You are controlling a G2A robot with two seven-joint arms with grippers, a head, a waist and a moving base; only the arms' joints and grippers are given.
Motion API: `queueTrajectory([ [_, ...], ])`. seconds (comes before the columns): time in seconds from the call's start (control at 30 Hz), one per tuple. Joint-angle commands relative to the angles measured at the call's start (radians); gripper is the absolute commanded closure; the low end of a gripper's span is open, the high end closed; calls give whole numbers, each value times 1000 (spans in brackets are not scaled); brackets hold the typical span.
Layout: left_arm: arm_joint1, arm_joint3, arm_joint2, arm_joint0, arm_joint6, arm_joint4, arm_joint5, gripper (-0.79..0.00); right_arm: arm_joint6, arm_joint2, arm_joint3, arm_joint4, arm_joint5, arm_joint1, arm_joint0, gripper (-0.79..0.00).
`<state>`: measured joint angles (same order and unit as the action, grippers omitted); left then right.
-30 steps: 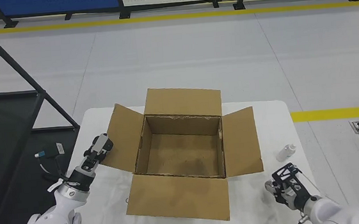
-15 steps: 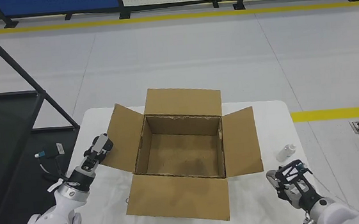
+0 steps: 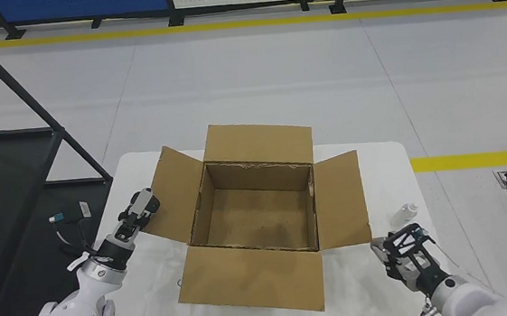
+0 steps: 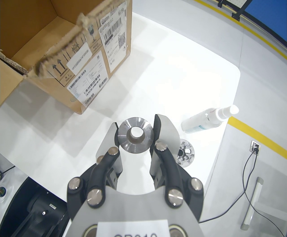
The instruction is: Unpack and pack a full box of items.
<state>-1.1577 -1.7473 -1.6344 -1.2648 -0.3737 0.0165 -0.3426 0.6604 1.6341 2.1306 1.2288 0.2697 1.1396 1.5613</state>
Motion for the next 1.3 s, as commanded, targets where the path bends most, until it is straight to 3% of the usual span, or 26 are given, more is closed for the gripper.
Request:
queueTrajectory([
  [0.0,0,-10,-1,-4,7,4,4,-785,8,-3,19,-6,-30,1,-14,0],
  [0.37,3,-32,-70,-56,52,49,-29,-785,-6,4,120,-134,-218,13,-85,0],
  [0.6,5,-39,-116,-82,66,78,-47,-785,16,-38,165,-154,-233,15,-138,0],
  [0.97,6,-36,-183,-135,93,131,-83,-785,155,-310,94,-80,-241,30,-379,0],
  [1.27,3,-40,-220,-197,114,172,-127,-785,245,-600,-141,-42,-318,82,-678,0],
])
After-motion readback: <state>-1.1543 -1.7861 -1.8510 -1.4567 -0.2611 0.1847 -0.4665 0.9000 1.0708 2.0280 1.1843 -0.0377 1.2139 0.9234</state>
